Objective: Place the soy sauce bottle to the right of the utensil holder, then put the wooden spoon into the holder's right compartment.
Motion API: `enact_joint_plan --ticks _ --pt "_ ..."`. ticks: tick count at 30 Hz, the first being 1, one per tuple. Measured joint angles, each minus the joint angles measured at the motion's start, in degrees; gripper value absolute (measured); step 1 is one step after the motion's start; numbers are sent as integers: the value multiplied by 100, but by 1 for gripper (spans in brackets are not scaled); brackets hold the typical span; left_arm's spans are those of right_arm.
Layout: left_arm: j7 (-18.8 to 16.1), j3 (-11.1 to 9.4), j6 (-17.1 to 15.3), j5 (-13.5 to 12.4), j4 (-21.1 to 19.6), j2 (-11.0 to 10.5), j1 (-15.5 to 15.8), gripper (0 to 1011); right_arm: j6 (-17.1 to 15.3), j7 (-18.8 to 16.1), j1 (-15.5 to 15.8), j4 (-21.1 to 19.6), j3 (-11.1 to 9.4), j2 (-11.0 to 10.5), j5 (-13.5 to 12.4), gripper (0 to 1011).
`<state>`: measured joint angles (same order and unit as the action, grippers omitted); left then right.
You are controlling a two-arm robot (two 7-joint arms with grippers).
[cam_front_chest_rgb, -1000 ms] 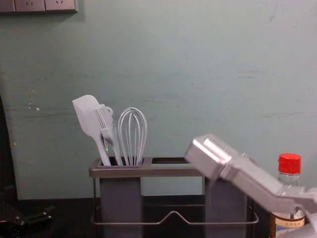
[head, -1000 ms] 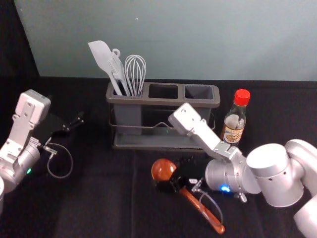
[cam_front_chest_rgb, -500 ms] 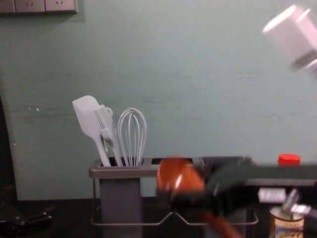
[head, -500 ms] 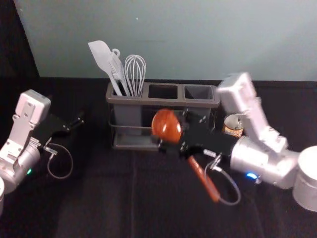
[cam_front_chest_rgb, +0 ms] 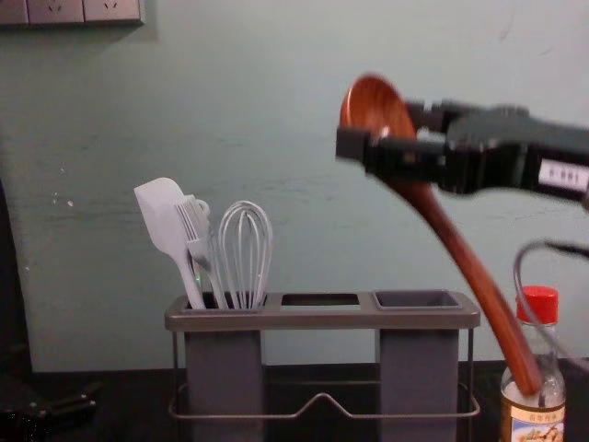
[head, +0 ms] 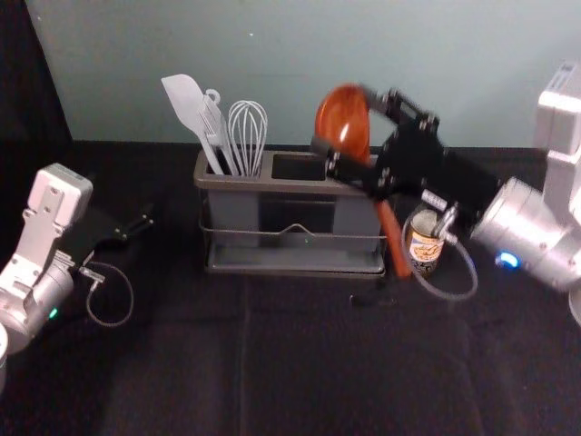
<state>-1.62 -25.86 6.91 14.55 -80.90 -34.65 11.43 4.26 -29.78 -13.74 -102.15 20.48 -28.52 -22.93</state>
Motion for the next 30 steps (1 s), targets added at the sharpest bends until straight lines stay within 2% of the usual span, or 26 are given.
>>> enact_joint_plan --ticks 9,14,17,24,30 --pt "0 0 0 0 0 0 0 1005 177 57 -602 425 37 257 33 838" --pt "0 0 0 0 0 0 0 1005 189 184 -1076 985 138 556 154 838" --pt "0 0 0 0 0 0 0 1005 189 219 -1239 1195 180 656 212 838" --pt "0 0 0 0 0 0 0 1005 200 309 -1685 1805 347 947 466 838" --pt "0 0 0 0 0 0 0 1005 266 382 -1950 2260 441 1158 685 838"
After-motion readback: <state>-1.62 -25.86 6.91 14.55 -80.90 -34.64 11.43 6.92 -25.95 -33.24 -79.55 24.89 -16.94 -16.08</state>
